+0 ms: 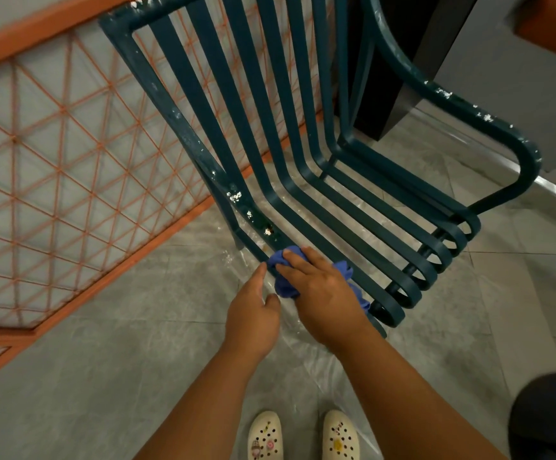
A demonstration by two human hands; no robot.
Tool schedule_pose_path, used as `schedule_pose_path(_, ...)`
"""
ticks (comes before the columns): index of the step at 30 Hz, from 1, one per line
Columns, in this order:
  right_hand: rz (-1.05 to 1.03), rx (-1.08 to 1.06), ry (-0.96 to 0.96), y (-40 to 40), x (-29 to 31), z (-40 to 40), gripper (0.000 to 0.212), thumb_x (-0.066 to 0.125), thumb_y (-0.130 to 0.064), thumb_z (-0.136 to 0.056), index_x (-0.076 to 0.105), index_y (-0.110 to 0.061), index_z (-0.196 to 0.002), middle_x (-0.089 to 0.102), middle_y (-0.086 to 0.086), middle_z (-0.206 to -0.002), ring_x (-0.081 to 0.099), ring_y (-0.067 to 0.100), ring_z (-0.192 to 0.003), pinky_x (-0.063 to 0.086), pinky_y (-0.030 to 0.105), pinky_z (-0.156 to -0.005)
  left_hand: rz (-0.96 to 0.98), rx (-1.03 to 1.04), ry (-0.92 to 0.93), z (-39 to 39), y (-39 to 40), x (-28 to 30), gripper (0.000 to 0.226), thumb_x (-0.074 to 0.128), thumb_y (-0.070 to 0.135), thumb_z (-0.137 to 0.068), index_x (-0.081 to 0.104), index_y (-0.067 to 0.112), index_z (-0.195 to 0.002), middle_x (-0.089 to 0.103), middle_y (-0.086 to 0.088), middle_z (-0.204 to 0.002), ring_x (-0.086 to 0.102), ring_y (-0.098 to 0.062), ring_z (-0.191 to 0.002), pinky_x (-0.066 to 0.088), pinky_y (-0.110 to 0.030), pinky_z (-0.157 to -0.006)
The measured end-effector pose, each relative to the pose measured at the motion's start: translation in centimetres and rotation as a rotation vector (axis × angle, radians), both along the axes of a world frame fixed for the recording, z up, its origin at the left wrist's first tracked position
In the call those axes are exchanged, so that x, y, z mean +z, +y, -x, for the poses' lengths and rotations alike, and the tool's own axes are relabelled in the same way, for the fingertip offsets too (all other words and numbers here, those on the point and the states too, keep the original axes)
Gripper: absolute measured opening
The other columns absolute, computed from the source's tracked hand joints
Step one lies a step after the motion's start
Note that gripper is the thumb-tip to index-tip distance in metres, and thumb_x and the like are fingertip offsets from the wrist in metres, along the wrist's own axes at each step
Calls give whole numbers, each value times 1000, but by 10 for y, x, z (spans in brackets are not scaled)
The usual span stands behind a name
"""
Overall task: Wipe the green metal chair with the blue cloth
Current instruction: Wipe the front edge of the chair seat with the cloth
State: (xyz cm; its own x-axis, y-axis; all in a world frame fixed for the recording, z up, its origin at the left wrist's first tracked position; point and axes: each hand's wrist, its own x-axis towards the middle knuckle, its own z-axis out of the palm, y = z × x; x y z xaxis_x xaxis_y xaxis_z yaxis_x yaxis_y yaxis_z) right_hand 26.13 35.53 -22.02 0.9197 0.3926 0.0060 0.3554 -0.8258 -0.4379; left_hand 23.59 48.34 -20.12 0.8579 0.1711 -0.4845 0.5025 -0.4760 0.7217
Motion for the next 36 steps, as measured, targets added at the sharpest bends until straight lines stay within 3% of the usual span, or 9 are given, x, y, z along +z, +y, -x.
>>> schedule_pose_path(4,49,-7,-24,-31,-11,22,73,85,-1,-58,61,-24,-123,58,-1,-133,59,31,-115,55,46,-87,28,12,-9,-2,2,1,57,44,15,-98,25,38,-146,33,5,-152,37,-16,-137,32,-22,-98)
schedule_pose_path(8,235,-209,-22,-6,-12,21,84,86,-11,-59,49,-11,-135,59,13,-129,66,30,-96,57,39,-76,34,21,-13,-4,3,1,56,43,15,-99,25,38,-147,33,4,-152,38,-16,-136,33,-21,-96)
schedule_pose_path(12,371,-300,16,15,1,-5,60,79,-29,-71,56,-4,-121,67,13,-96,65,25,-75,52,32,-59,42,12,-17,-3,1,0,56,43,15,-99,25,37,-147,34,5,-152,38,-15,-136,33,-22,-98)
schedule_pose_path(15,65,-290,353,0,12,-26,28,52,-42,-92,53,-15,-103,60,2,-87,58,18,-77,45,28,-64,60,8,-19,-2,1,-3,56,43,13,-98,26,35,-147,35,5,-151,37,-13,-136,31,-20,-97)
schedule_pose_path(19,-343,-443,795,-32,17,-39,37,44,-44,-96,60,-11,-96,63,10,-91,60,25,-89,46,32,-77,105,19,-14,-1,-5,2,55,43,12,-98,29,34,-146,38,4,-150,38,-13,-136,31,-21,-97)
schedule_pose_path(23,-270,-390,539,-35,15,-1,18,47,-37,-96,53,-21,-103,62,-1,-88,63,14,-78,52,25,-67,108,5,-38,3,-13,7,48,44,13,-98,37,33,-141,44,7,-144,44,-11,-130,37,-21,-97)
schedule_pose_path(28,-581,-528,183,-21,34,44,49,44,-42,-91,43,-26,-138,61,-5,-122,60,7,-107,54,34,-89,225,-5,-141,15,-19,15,22,40,40,-98,58,33,-110,61,9,-116,57,-8,-108,46,-19,-85)
schedule_pose_path(32,-1014,-669,364,-3,66,51,74,36,-68,-83,26,-33,-148,56,-8,-130,54,0,-115,48,27,-98,799,-141,-23,25,-27,32,66,34,75,-81,57,33,-126,64,5,-124,57,-14,-118,45,-33,-99)
schedule_pose_path(36,-1092,-446,592,-11,73,39,64,32,-70,-87,12,-52,-145,31,-15,-151,33,3,-135,35,30,-110,743,-55,-49,11,-29,29,47,52,51,-89,48,35,-133,61,4,-128,59,-12,-117,51,-33,-94)
